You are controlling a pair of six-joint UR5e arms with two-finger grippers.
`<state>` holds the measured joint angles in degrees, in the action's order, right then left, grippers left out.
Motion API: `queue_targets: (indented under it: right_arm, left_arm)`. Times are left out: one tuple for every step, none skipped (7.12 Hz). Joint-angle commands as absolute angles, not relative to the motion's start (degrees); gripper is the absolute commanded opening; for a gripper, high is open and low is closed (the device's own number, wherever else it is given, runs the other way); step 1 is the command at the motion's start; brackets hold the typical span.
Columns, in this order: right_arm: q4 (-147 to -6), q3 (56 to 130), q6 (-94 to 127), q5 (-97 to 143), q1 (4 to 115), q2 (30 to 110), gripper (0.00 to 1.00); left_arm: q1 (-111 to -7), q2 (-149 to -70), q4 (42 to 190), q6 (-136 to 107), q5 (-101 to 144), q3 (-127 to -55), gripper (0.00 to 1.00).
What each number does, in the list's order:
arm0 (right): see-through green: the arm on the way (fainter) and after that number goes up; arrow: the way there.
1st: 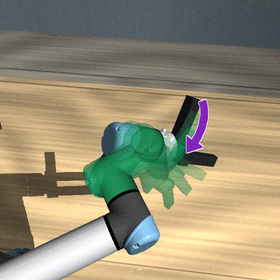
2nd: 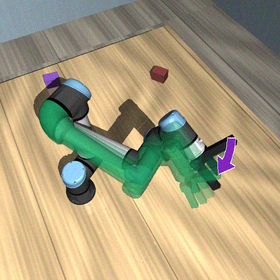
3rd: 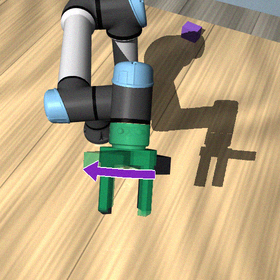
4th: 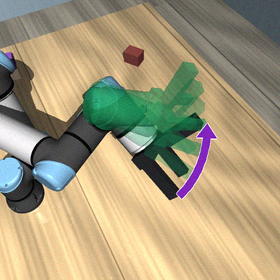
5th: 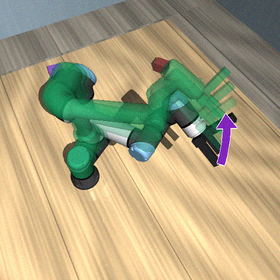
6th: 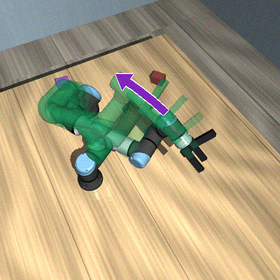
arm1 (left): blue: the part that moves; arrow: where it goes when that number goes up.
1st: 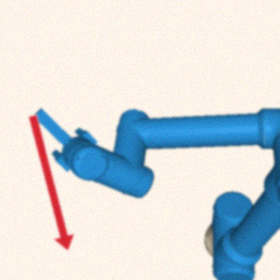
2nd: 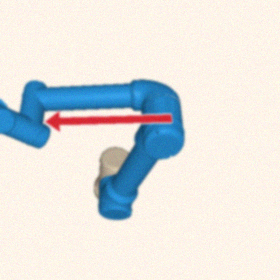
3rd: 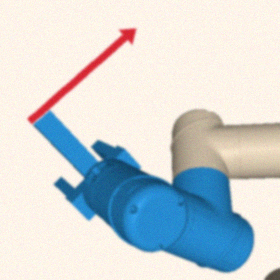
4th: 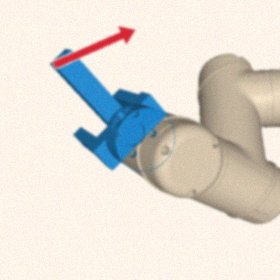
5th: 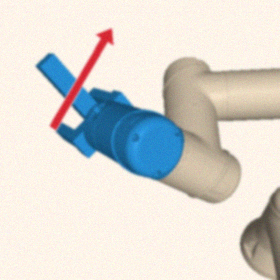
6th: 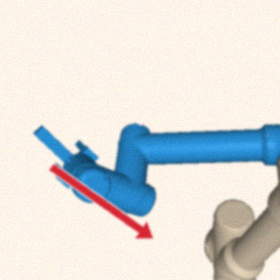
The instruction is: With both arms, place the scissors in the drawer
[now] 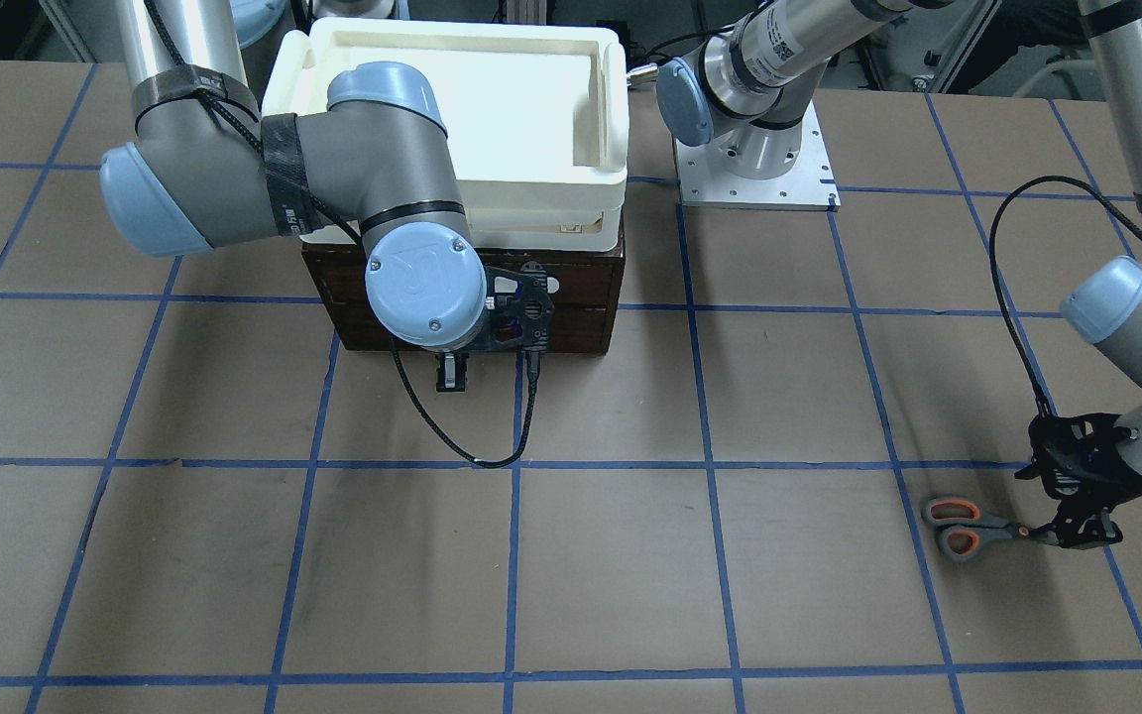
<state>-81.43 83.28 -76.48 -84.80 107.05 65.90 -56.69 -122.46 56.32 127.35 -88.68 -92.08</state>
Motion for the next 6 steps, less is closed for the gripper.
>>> queue_targets:
  right_arm:
    - [-79.81,83.32,-76.46,-84.73,107.14,66.7,0.85]
    - [-79.8,83.49,-76.55,-84.55,107.14,66.36,0.85]
    - [-80.15,84.28,-76.55,-84.64,107.14,66.27,0.85]
    - [-80.68,86.46,-76.47,-84.73,107.14,66.44,0.83]
    - [-82.6,87.18,-76.73,-84.73,107.14,66.45,0.82]
    - [-84.44,87.27,-76.38,-84.64,107.14,66.36,0.74]
  left_arm:
    - [-56.69,-122.61,56.43,126.92,-87.01,-92.37,0.71]
    - [-56.86,-122.69,56.43,125.78,-87.62,-92.11,0.72]
    - [-57.39,-122.96,56.43,124.38,-87.54,-92.2,0.74]
    - [-57.48,-123.31,56.34,122.36,-87.45,-92.2,0.81]
    - [-57.48,-123.4,56.34,122.17,-86.93,-92.28,0.85]
    - [-57.48,-123.92,55.82,122.86,-86.84,-92.2,0.9]
